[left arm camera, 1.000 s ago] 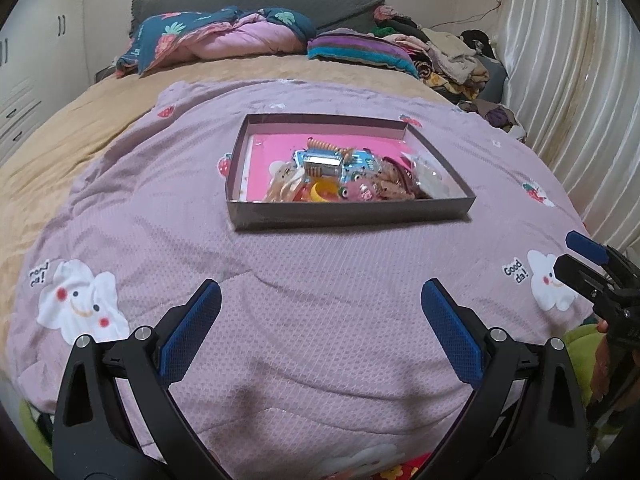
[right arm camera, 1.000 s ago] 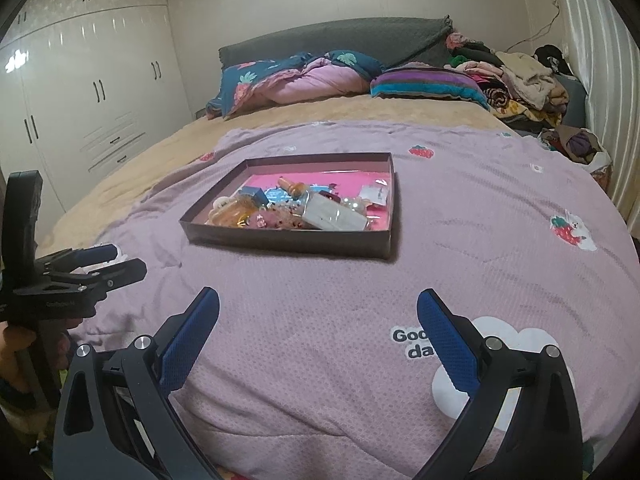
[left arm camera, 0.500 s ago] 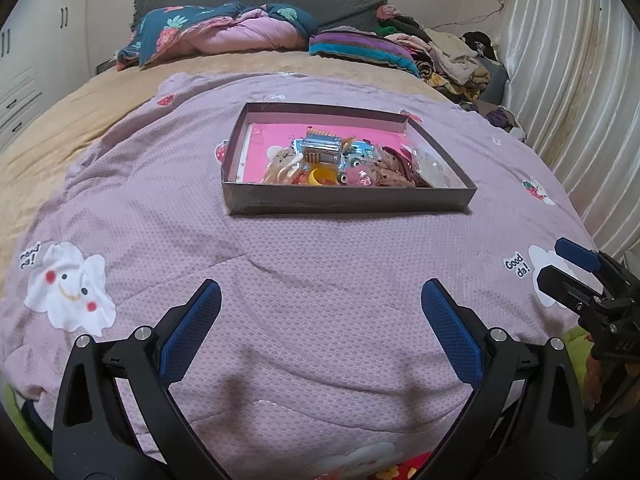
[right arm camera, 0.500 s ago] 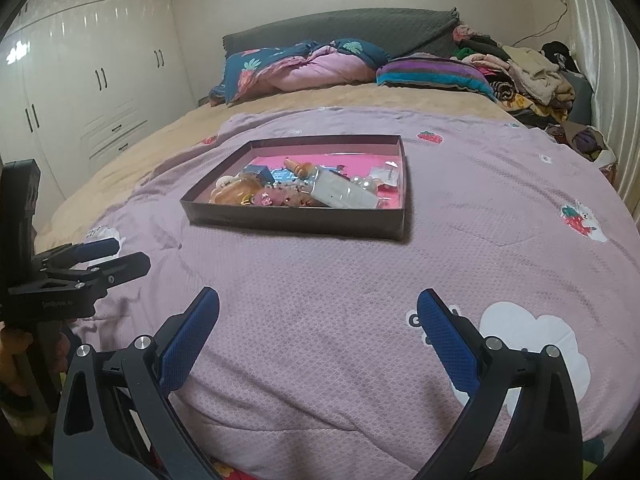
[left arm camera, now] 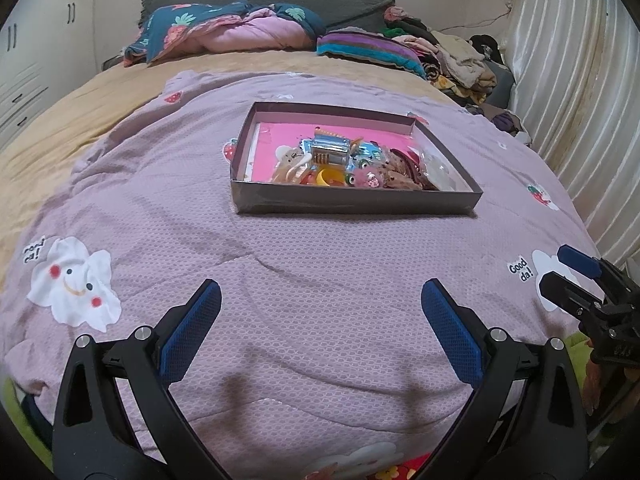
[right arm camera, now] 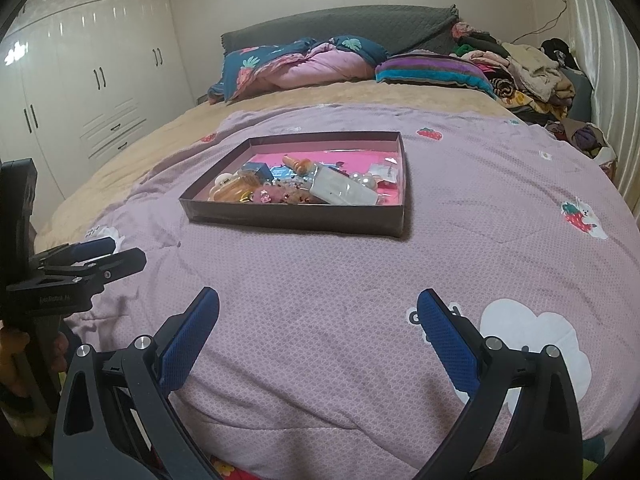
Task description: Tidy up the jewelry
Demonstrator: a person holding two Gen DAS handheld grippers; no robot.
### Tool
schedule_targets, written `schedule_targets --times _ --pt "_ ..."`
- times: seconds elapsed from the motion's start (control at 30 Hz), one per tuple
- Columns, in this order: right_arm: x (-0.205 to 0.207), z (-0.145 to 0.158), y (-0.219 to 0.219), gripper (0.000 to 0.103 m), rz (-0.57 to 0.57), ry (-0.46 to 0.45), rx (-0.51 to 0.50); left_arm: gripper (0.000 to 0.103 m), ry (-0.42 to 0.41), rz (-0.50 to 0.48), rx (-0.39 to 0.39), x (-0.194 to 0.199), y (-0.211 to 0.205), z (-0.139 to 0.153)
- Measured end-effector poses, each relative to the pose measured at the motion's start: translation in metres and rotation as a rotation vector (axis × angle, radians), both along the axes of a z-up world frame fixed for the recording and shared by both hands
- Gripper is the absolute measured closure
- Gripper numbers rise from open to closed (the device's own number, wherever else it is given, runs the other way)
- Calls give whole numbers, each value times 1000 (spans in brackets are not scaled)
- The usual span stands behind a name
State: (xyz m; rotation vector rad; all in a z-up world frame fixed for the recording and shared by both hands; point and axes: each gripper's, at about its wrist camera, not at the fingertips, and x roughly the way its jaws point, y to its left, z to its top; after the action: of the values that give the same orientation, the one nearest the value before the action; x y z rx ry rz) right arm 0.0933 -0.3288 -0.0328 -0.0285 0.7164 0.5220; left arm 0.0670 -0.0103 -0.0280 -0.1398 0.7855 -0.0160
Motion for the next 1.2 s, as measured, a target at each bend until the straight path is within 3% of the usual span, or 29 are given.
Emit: schedule_targets --times 1.2 --pt "0 1 -3 4 -2 -6 3 9 4 5 11 -1 1 2"
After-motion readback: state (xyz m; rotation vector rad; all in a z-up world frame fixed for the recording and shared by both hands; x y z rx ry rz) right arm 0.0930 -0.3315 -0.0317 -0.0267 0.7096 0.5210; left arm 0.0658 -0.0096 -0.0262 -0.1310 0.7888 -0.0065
